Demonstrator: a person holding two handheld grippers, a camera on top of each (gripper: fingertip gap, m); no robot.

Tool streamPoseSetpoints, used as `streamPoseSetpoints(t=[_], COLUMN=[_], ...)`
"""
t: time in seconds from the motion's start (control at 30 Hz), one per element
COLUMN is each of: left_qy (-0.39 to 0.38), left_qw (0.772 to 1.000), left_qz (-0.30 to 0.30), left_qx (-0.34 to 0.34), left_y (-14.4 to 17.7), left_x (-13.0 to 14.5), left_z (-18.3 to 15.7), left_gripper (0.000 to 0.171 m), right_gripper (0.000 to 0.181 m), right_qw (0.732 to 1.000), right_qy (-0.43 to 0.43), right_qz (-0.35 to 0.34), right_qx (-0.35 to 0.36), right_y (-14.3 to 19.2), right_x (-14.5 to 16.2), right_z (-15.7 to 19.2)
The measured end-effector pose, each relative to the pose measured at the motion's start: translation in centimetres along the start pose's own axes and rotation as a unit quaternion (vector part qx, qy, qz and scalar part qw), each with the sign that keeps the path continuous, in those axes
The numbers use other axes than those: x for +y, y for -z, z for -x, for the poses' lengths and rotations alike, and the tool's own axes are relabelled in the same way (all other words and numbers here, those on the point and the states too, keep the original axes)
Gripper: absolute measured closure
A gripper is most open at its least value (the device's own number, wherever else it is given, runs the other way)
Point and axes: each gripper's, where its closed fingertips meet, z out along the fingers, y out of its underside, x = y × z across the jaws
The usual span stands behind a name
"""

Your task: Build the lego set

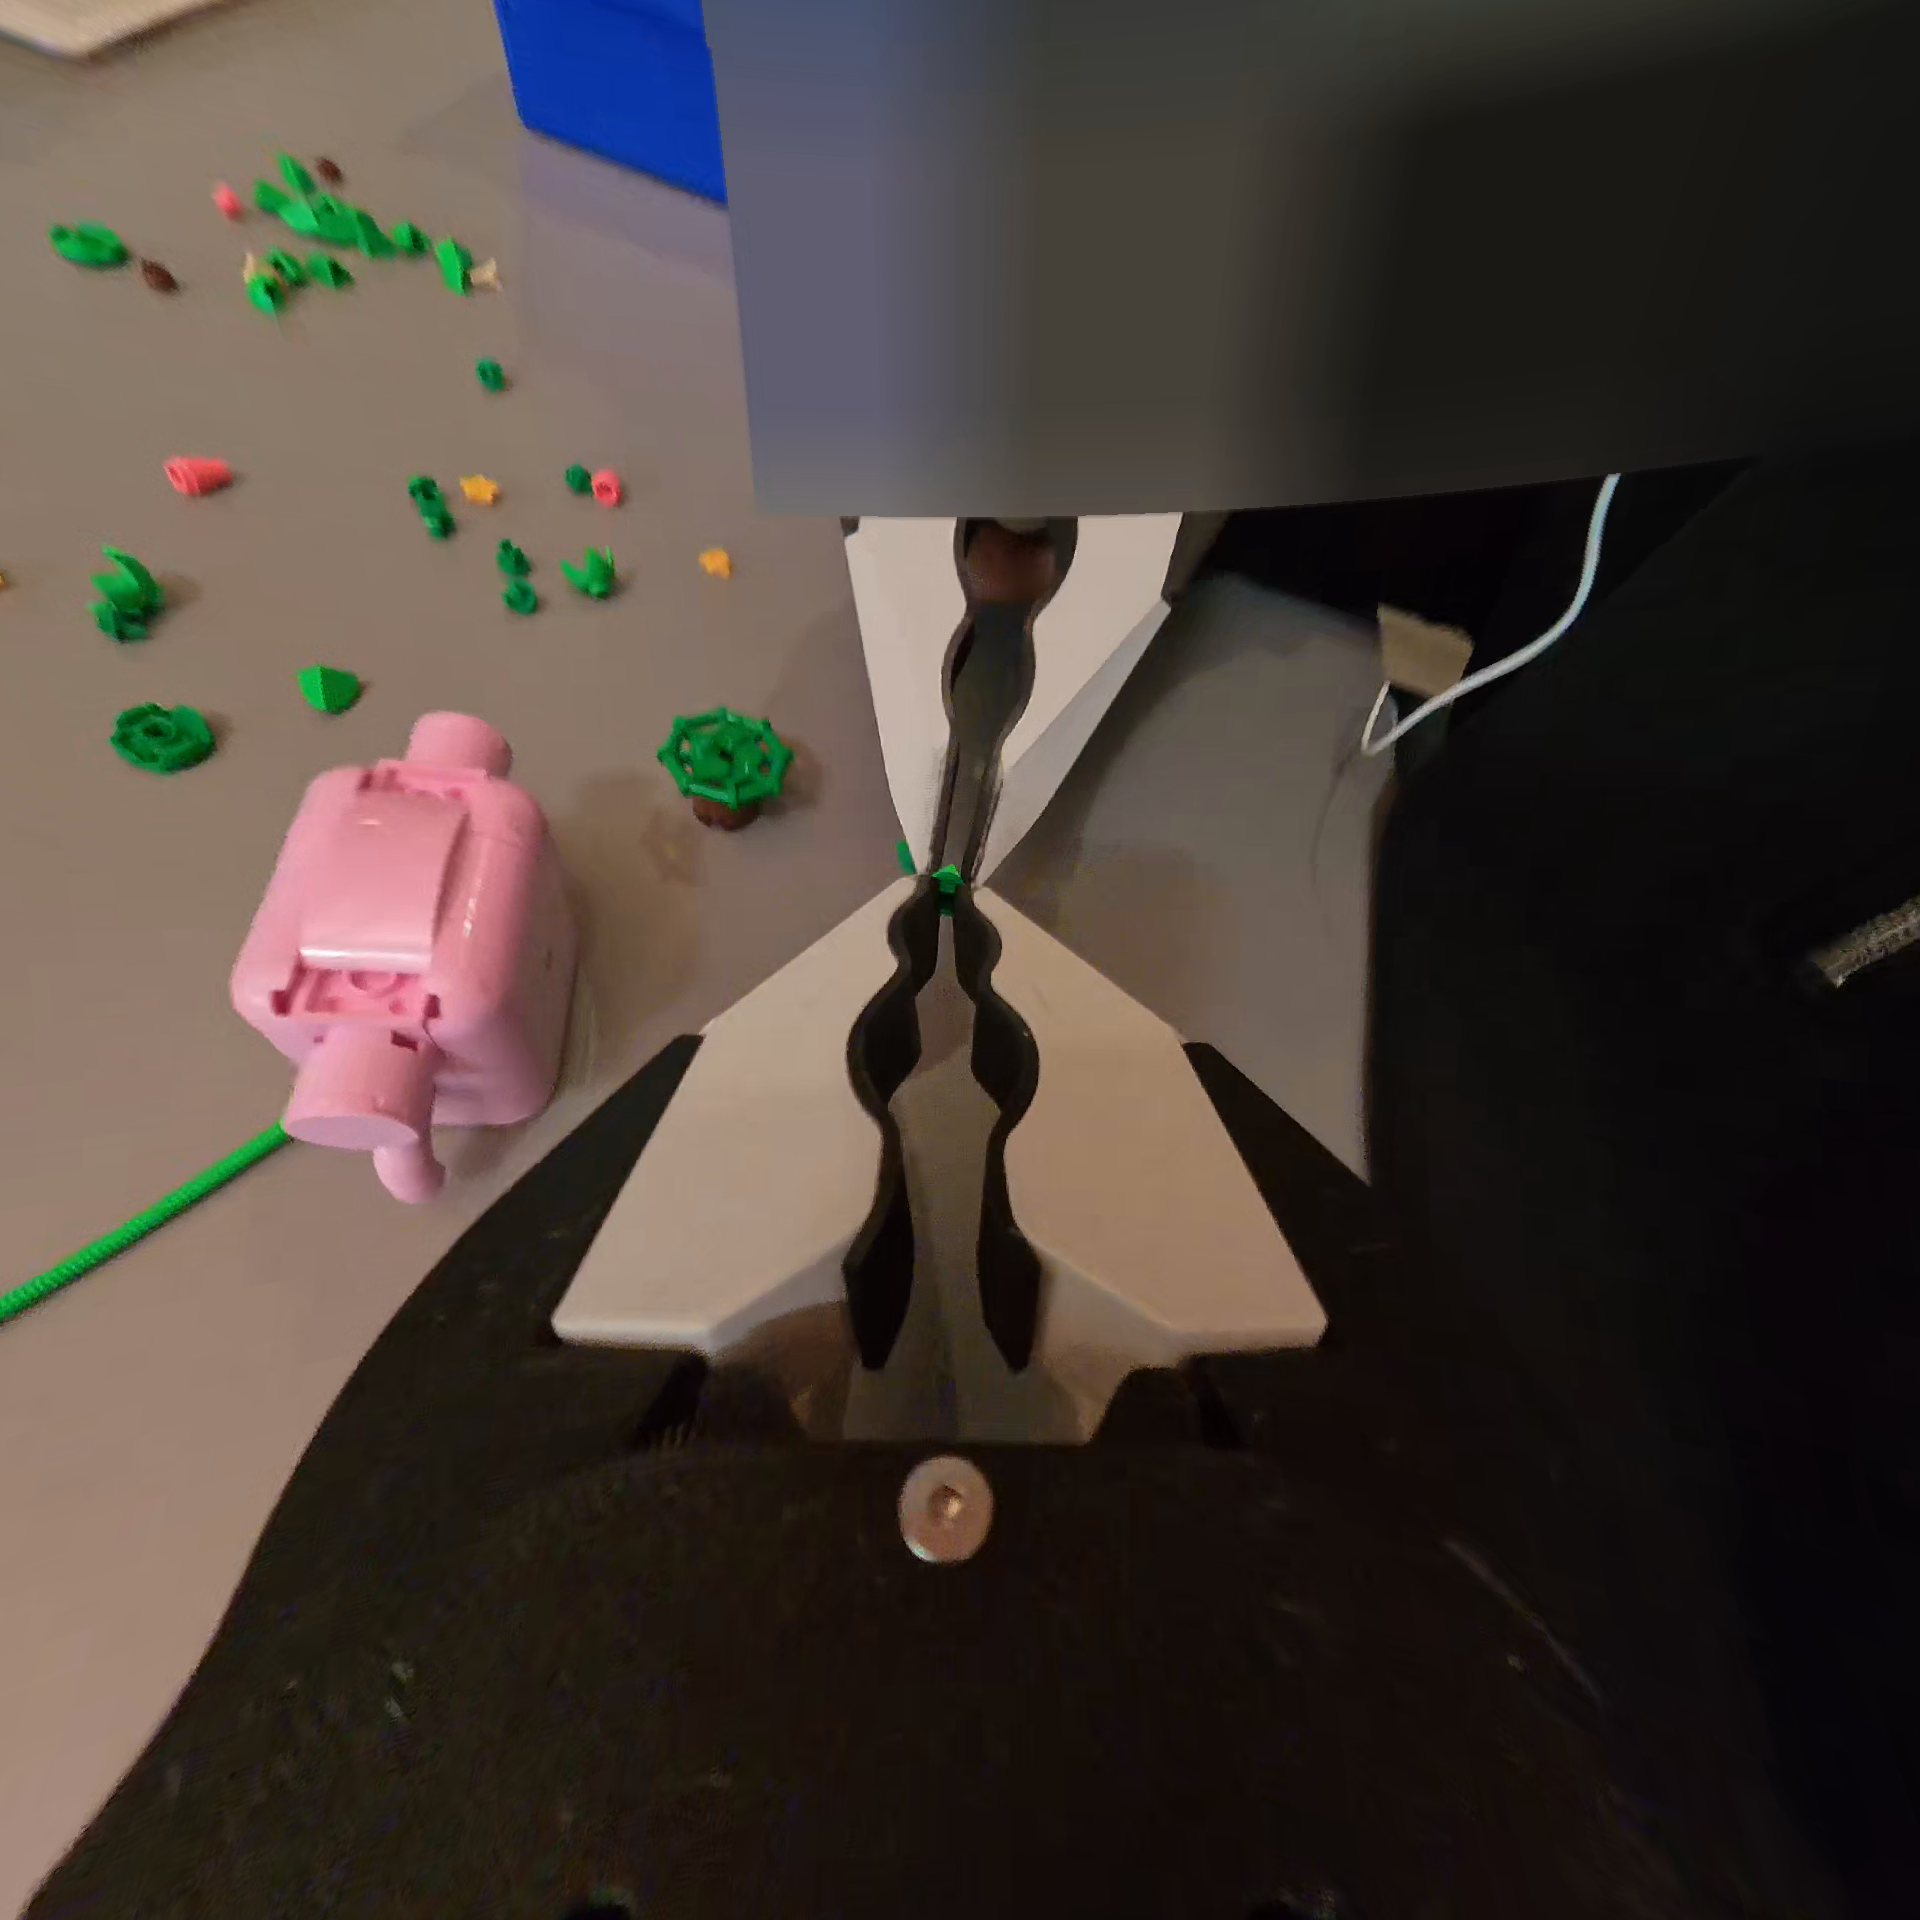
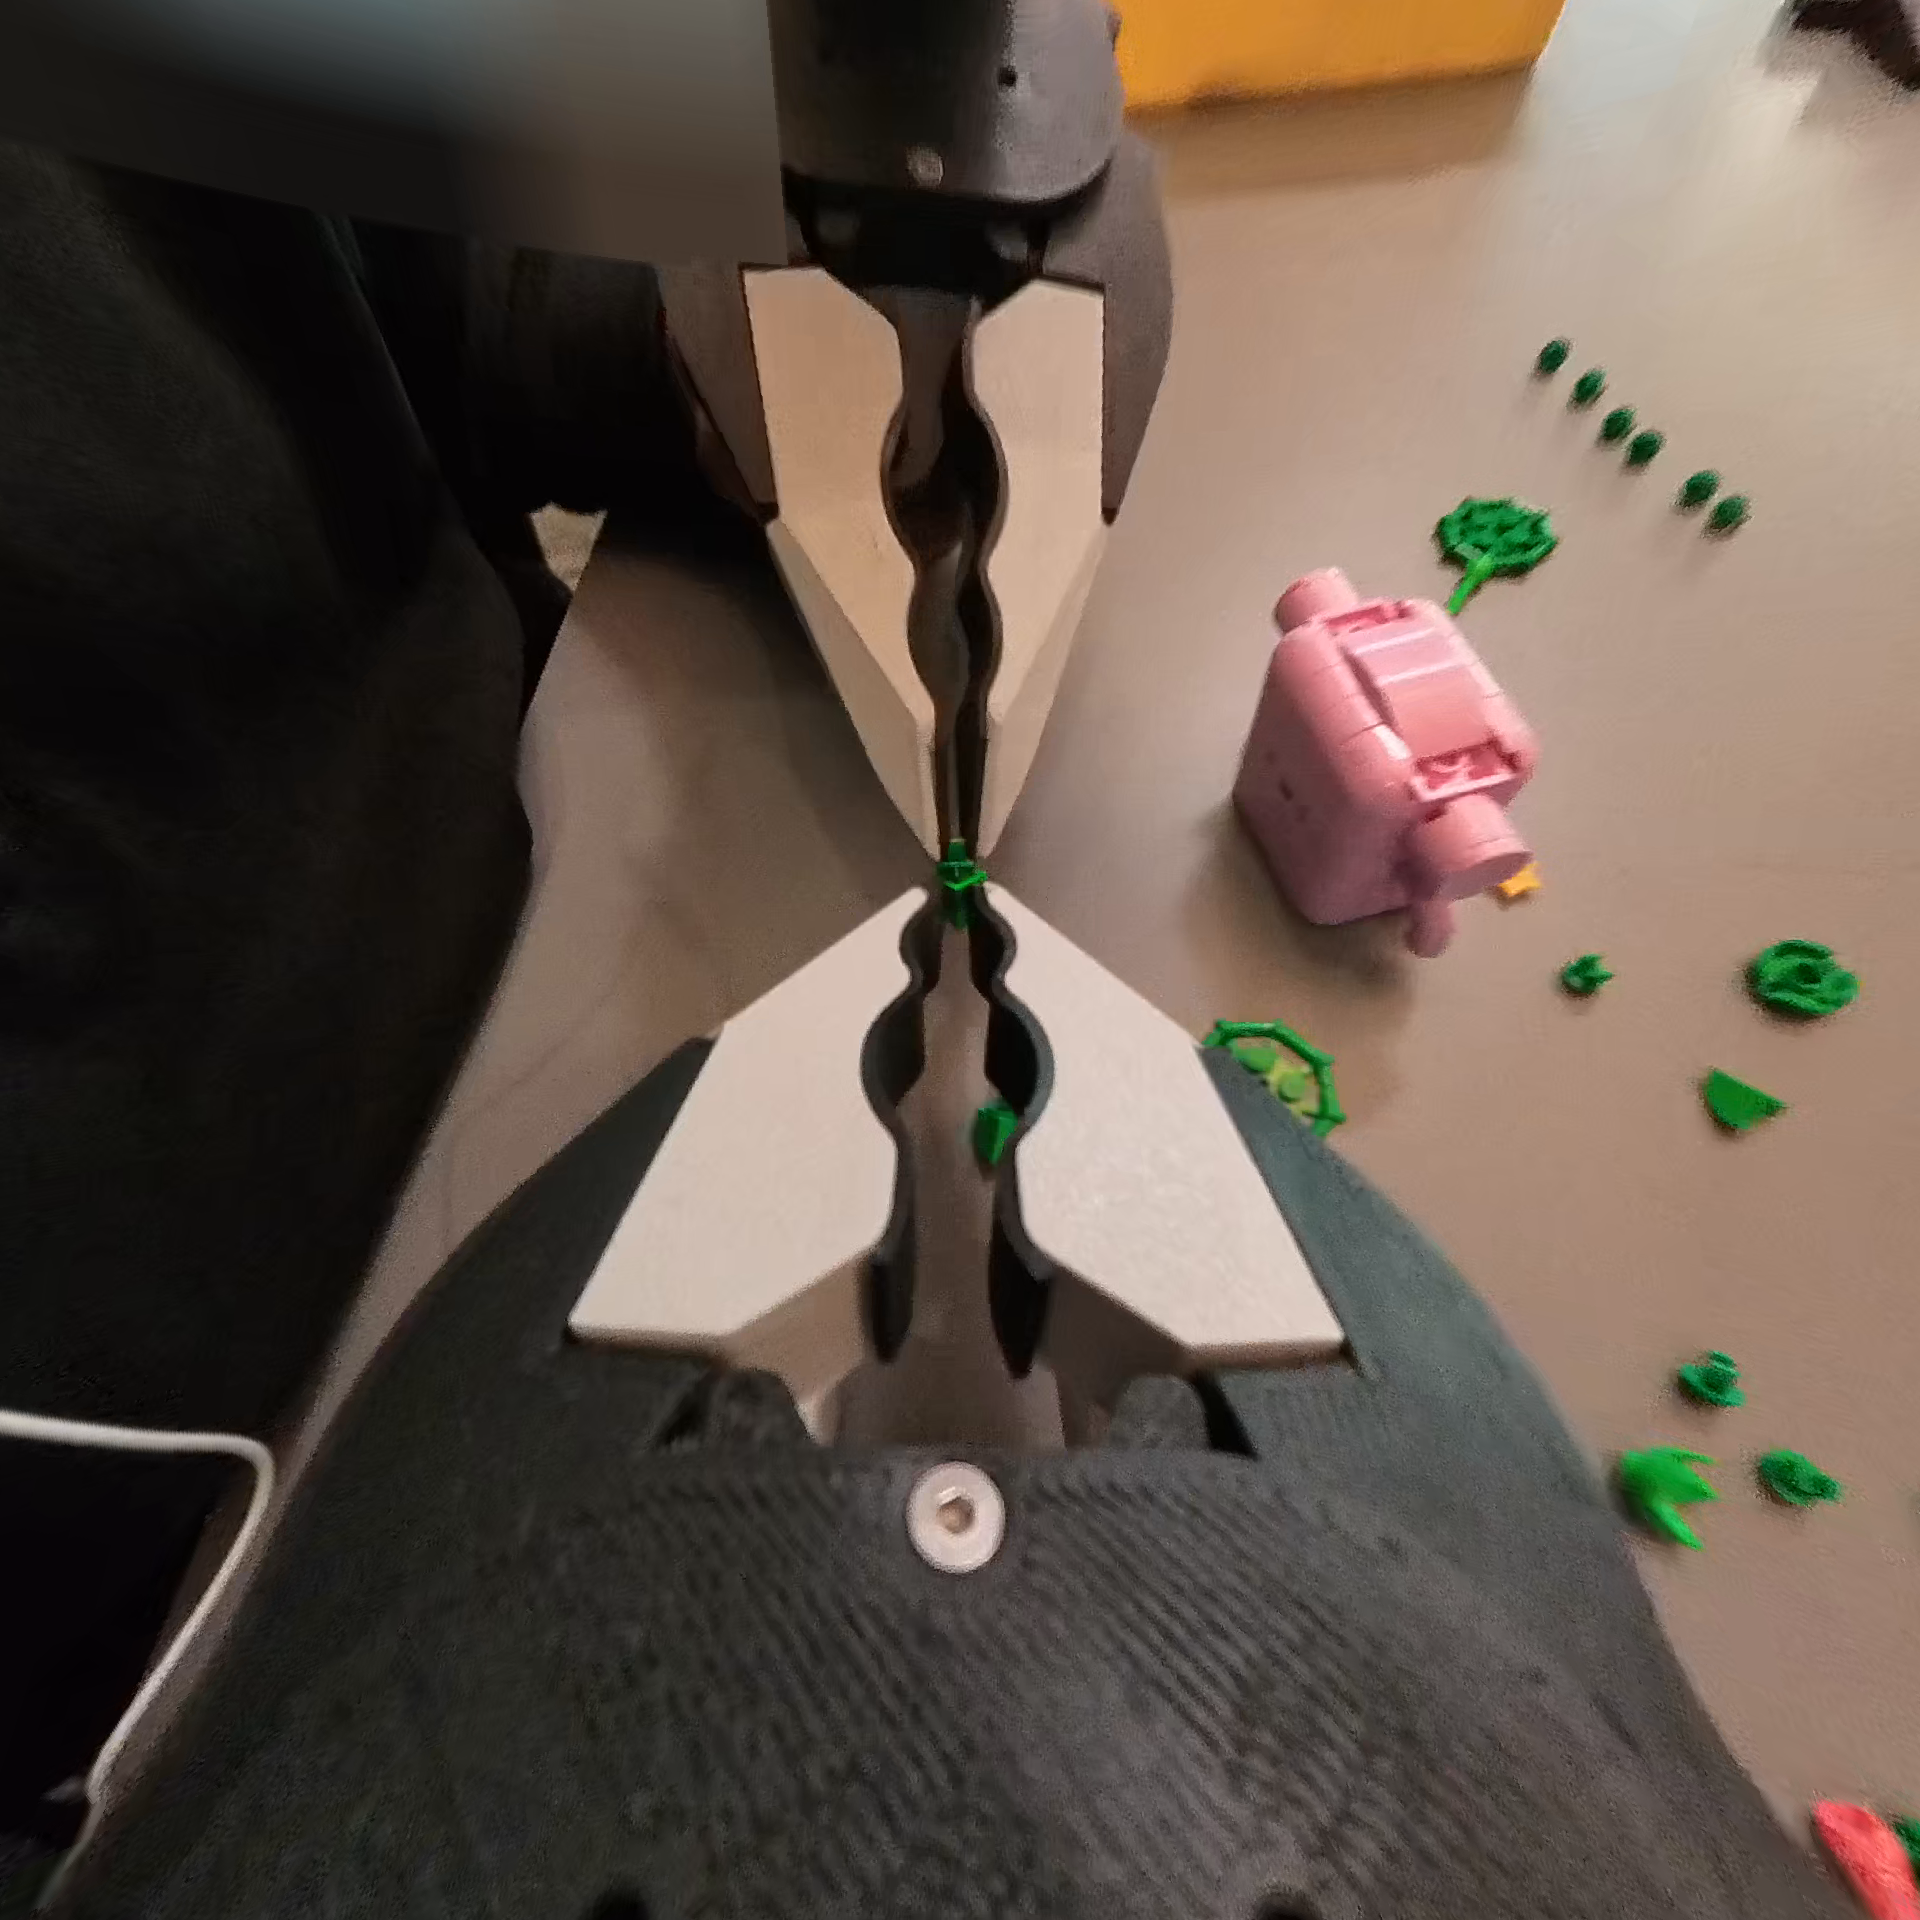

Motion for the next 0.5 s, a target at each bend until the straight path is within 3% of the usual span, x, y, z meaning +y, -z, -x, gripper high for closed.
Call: streamPoseSetpoints(t=[0.17, 0.33, 0.5], left_qy=[-0.016, -0.025, 0.025], left_qw=[0.998, 0.995, 0.996], left_qz=[0.068, 0.093, -0.025], left_qx=[-0.003, -0.039, -0.077], left_y=[-0.4, 0.9, 6.2], left_x=[2.2, 3.2, 0.3], left_z=[-0.5, 0.8, 1.5], left_gripper=[0.171, 0.171, 0.171], right_gripper=[0.181, 0.181, 0.181], right_qw=[0.999, 1.000, 1.000], right_qy=[-0.002, -0.003, -0.014], right_qz=[0.042, 0.028, 0.001], right_qx=[-0.011, 0.013, 0.024], right_y=[-1.6, -0.8, -0.1], right_x=[1.4, 1.0, 0.4], right_z=[0.7, -0.4, -1.3])
